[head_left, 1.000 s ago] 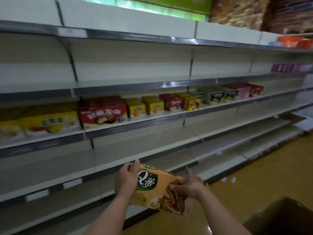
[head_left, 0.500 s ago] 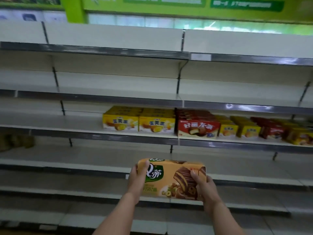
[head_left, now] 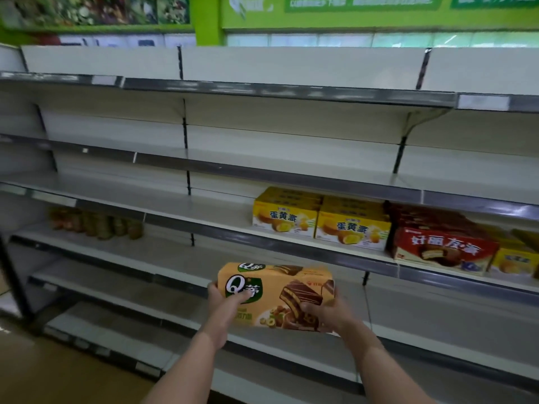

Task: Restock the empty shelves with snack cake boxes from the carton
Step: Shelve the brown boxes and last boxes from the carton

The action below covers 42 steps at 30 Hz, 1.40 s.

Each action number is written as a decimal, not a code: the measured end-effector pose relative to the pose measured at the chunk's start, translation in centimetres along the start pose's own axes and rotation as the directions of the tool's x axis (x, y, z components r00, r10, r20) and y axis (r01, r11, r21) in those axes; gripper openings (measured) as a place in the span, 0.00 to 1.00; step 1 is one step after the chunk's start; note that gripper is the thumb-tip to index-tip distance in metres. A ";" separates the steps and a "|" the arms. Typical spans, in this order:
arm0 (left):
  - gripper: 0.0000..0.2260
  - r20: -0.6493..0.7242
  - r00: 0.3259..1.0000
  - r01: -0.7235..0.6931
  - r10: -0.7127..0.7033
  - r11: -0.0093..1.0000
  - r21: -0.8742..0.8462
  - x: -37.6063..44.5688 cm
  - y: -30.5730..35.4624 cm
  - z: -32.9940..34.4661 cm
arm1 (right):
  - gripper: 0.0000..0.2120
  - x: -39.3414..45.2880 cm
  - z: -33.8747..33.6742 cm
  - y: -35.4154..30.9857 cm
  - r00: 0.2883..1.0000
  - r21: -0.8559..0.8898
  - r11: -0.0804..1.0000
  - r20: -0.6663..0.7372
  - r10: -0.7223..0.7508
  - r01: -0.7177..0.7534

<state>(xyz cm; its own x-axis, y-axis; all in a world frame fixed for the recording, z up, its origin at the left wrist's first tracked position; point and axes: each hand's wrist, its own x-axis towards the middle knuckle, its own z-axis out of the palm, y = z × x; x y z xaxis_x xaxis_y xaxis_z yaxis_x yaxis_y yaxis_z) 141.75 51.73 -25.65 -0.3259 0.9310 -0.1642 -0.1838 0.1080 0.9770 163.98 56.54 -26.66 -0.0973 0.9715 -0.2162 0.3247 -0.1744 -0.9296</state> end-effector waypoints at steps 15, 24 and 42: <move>0.26 -0.089 0.996 -0.031 0.027 0.999 -0.040 17.8 6.9 -4.6 | 0.35 16.8 7.6 -10.5 0.972 -0.347 0.928 -0.134 -0.191 0.135; 0.21 -0.071 0.994 -0.082 0.079 0.996 -0.036 27.0 8.5 -7.7 | 0.33 24.0 12.1 -13.9 0.969 -0.432 0.896 -0.163 -0.188 0.101; 0.16 0.063 0.992 -0.120 0.111 0.979 0.165 47.3 9.4 -14.3 | 0.29 35.3 24.4 -17.6 0.901 -0.226 0.959 -0.430 0.060 -0.171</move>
<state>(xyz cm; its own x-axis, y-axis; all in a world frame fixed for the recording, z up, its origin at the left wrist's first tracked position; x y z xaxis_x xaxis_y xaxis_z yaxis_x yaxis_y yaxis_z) 111.32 91.75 -26.13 -0.2857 0.9572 -0.0462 0.0123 0.0519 0.9986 131.86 90.00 -25.23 0.3362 0.9339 -0.1220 0.5404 -0.2973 -0.7871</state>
